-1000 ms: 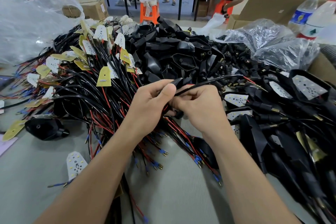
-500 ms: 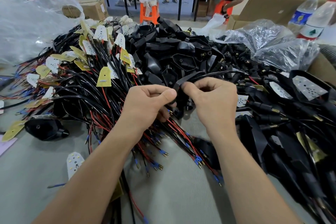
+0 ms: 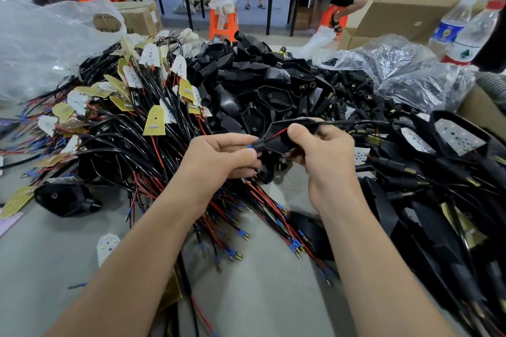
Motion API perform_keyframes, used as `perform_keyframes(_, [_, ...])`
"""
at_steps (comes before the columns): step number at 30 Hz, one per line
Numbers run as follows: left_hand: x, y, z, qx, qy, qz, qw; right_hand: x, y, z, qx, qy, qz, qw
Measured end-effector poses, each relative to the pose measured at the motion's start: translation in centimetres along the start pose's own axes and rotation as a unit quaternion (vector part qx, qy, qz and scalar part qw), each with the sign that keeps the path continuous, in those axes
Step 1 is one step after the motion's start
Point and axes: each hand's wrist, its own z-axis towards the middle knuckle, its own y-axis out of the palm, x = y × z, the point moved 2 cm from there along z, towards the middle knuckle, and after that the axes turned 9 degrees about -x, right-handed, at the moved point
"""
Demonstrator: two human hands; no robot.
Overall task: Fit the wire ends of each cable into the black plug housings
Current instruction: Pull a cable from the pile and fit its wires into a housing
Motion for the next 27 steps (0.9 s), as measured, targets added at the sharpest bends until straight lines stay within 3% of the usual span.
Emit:
perform_keyframes(5, [0.3, 0.3, -0.1, 0.056, 0.046, 0.046, 0.996, 0.0, -0.3, 0.1, 0.016, -0.001, -0.040, 0.999])
perform_keyframes(10, [0.9, -1.8, -0.2, 0.255, 0.101, 0.105, 0.956, -0.1, -0.8, 0.9, -0.008, 0.034, 0.082, 0.996])
perform_keyframes(12, [1.0, -2.8, -0.5, 0.317, 0.121, 0.075, 0.937, 0.0, -1.4, 1.3, 0.000, 0.075, 0.151, 0.986])
perform_keyframes(17, [1.4, -3.5, -0.9, 0.320, 0.167, -0.056, 0.931, 0.0, -1.9, 2.0, 0.020, 0.093, 0.226, 0.969])
perform_keyframes(21, [1.8, -4.0, -1.0, 0.348, 0.169, -0.169, 0.907, -0.1, -2.2, 2.5, 0.040, 0.088, 0.231, 0.968])
perform_keyframes(25, [2.5, -5.5, -1.1, 0.399, 0.184, -0.167, 0.883, -0.1, -2.2, 2.5, 0.038, 0.090, 0.217, 0.971])
perform_keyframes(27, [2.8, -5.8, -1.4, 0.428, 0.182, -0.109, 0.878, -0.2, -2.3, 2.5, 0.048, 0.072, 0.212, 0.973])
